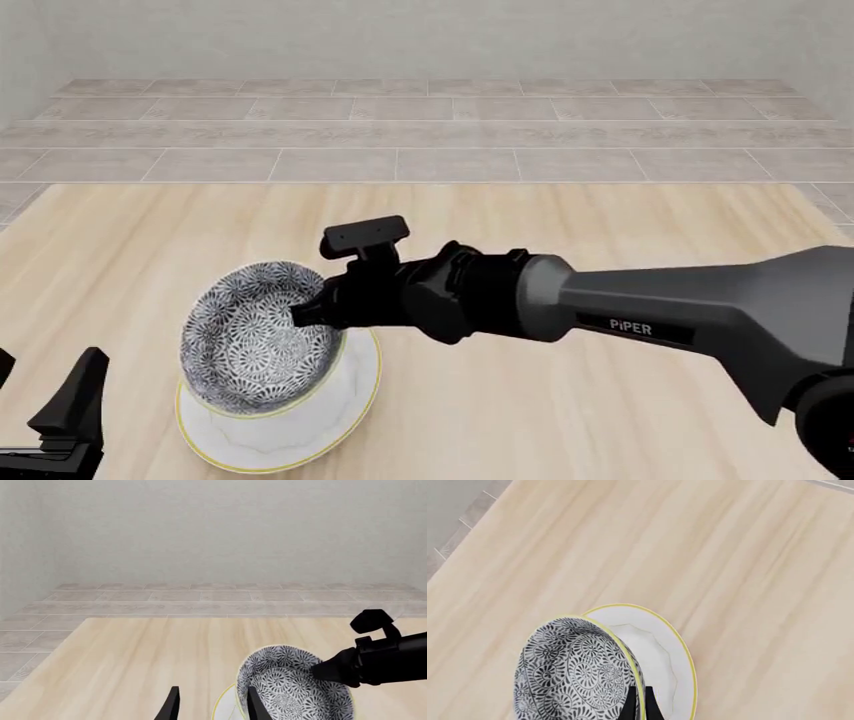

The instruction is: Put the bowl on the plate.

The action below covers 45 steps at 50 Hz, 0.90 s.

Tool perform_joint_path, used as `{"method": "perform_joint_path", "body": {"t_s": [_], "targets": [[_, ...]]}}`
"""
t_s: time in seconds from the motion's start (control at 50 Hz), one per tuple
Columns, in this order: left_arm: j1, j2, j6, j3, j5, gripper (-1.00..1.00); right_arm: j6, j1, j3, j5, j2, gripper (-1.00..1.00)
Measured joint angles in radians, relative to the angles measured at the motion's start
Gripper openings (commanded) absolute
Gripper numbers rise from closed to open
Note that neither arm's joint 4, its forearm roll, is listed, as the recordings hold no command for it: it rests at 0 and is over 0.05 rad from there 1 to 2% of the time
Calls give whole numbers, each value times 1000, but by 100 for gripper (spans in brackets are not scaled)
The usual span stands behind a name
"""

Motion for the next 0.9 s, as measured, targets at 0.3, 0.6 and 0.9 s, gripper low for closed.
{"method": "perform_joint_path", "body": {"t_s": [0.3,0.6,0.9], "targets": [[0,0,0,0,0,100,0,-2,-1,-7,10,-100],[0,0,0,0,0,100,6,-2,5,-17,21,-100],[0,0,0,0,0,100,13,-3,17,-30,30,-100]]}}
